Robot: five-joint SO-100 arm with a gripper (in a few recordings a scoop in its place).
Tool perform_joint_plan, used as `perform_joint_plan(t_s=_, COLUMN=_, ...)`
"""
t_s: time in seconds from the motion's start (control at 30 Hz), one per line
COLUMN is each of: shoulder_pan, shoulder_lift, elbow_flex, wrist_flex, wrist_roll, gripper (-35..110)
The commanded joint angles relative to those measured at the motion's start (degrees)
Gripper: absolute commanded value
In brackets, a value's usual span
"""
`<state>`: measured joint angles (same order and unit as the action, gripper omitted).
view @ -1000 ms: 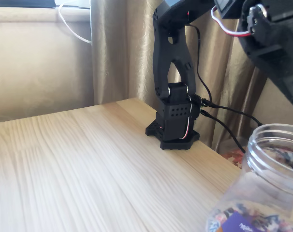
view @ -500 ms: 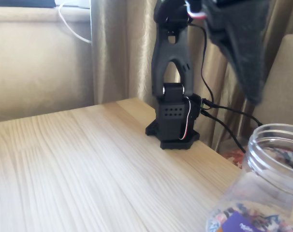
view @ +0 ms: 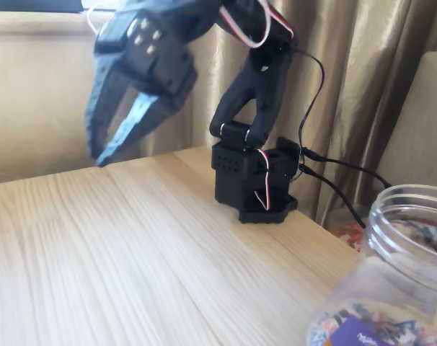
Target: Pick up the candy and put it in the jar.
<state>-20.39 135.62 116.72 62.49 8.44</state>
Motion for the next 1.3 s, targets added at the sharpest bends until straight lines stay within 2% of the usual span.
perform_joint_plan(t_s=0.0, shoulder_pan=5.27, shoulder_lift=8.61, elbow_flex=9.84, wrist_flex=-4.92, wrist_roll=-1.05, gripper=0)
perform_joint_plan(t_s=0.27, shoulder_pan=12.30, shoulder_lift=27.25, elbow_flex=37.44, wrist_flex=-12.66, wrist_roll=-2.99, gripper=0)
perform_joint_plan(t_s=0.53, shoulder_pan=13.45, shoulder_lift=56.78, elbow_flex=58.45, wrist_flex=-7.21, wrist_roll=-6.33, gripper=0)
perform_joint_plan(t_s=0.67, shoulder_pan=16.08, shoulder_lift=57.04, elbow_flex=60.56, wrist_flex=-6.77, wrist_roll=-6.33, gripper=0)
perform_joint_plan(t_s=1.27, shoulder_pan=15.64, shoulder_lift=57.04, elbow_flex=62.23, wrist_flex=-5.45, wrist_roll=-6.59, gripper=0)
